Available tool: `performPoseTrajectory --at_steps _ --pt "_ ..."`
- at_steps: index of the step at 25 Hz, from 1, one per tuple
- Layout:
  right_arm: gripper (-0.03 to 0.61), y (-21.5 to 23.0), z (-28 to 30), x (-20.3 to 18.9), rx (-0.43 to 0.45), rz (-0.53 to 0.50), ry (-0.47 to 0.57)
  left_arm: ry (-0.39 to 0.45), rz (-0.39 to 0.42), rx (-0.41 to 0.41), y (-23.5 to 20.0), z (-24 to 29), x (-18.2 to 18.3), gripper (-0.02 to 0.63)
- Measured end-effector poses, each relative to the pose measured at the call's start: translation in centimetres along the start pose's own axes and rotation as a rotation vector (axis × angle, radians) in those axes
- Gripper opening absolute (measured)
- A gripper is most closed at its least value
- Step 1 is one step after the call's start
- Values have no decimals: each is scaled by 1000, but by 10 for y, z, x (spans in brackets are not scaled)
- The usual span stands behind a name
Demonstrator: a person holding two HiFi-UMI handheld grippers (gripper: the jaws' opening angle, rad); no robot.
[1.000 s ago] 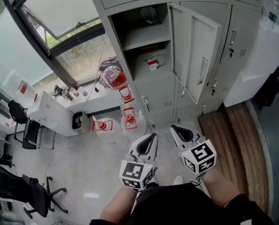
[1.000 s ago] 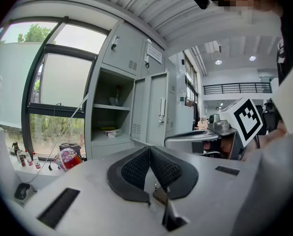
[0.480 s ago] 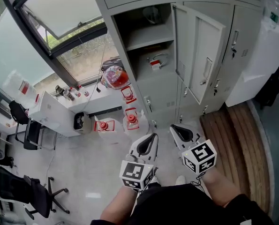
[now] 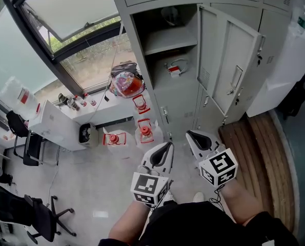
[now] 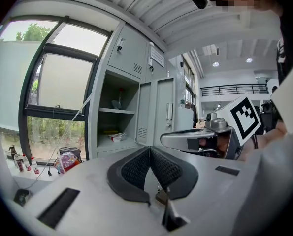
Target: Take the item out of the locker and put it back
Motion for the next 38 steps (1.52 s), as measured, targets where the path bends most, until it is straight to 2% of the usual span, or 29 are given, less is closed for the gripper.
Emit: performPoseTrajectory --at_steps 22,30,38 --pt "52 -2 94 39 -164 -3 31 6 27 -130 -89 -7 25 17" --pt "54 4 120 43 -183 -14 18 12 29 -157 -106 0 29 17" --pt "54 33 140 38 -212 -7 1 9 19 -162 -114 23 31 16"
Point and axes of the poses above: the fingertips, and each gripper's own axes: z forward along the fingers, y to its right, x out of its top, the point moved 1 cm from there along -z, backward along the fingers, and after that the axes turned 8 degrees about -z, right-handed, at the moved point
